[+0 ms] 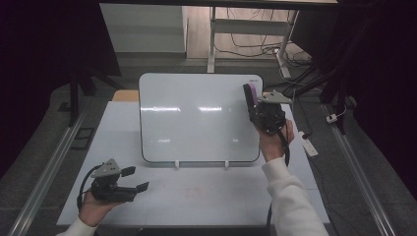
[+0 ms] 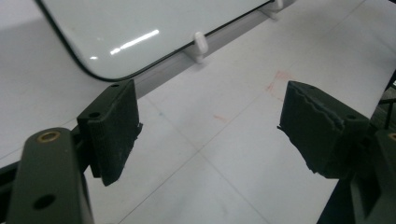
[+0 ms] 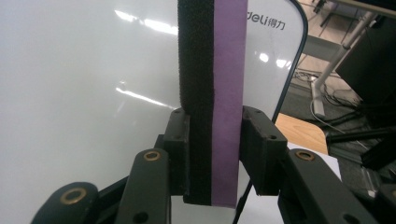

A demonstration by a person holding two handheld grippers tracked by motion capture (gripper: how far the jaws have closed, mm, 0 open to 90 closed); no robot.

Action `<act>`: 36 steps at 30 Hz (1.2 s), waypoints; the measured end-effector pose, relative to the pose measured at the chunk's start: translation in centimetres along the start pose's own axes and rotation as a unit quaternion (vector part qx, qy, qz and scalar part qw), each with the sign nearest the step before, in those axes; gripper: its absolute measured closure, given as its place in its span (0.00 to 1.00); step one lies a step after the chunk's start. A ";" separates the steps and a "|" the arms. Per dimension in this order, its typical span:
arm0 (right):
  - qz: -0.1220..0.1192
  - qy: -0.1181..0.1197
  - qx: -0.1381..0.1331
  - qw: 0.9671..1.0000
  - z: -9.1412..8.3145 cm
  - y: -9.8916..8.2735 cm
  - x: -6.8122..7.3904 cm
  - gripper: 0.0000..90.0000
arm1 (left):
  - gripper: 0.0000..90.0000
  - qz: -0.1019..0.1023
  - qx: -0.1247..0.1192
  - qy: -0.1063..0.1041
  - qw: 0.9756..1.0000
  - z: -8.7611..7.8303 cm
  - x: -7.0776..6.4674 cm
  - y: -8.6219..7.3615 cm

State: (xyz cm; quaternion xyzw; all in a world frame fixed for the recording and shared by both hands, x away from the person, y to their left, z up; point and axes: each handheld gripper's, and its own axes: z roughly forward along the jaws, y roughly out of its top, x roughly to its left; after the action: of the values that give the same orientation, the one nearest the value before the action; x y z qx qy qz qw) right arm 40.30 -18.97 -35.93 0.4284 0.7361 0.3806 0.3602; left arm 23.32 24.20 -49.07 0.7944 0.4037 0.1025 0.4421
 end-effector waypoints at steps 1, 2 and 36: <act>0.000 -0.004 0.004 1.000 0.3 0.2 -0.1 0.71 | 0.23 -0.001 0.000 0.001 1.000 0.0 0.1 -0.1; 0.001 -0.006 0.006 1.000 0.7 0.4 -0.1 0.71 | 0.23 -0.001 0.000 0.002 1.000 0.0 0.2 -0.1; 0.009 0.180 -0.020 0.983 -4.8 -13.5 -1.7 0.45 | 0.21 -0.009 0.010 0.018 1.000 0.7 1.0 -0.6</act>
State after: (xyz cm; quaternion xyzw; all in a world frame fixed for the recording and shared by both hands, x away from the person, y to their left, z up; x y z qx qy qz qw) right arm 32.01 -26.35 -45.17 0.3521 0.7774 0.4693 0.2269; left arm 24.01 24.66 -50.18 0.7934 0.4195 0.1090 0.4275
